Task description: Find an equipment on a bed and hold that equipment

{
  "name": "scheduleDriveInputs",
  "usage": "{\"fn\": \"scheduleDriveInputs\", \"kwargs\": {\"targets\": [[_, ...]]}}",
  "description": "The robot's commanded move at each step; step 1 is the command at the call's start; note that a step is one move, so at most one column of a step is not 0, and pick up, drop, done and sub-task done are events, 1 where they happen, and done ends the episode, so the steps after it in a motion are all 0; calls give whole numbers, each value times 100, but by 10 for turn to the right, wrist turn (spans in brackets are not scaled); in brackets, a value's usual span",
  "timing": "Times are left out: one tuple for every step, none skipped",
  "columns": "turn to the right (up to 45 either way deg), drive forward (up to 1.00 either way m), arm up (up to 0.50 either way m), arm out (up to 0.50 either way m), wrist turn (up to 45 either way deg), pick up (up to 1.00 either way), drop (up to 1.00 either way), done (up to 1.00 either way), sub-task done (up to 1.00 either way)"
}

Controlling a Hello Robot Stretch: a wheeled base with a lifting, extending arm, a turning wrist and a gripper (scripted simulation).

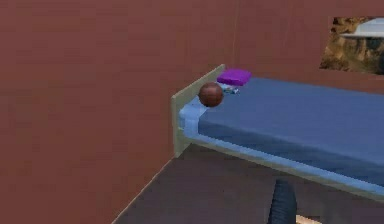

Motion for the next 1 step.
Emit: {"fn": "scheduleDriveInputs", "kwargs": {"targets": [[-120,0,0,0,0,0,0,0,0]]}}
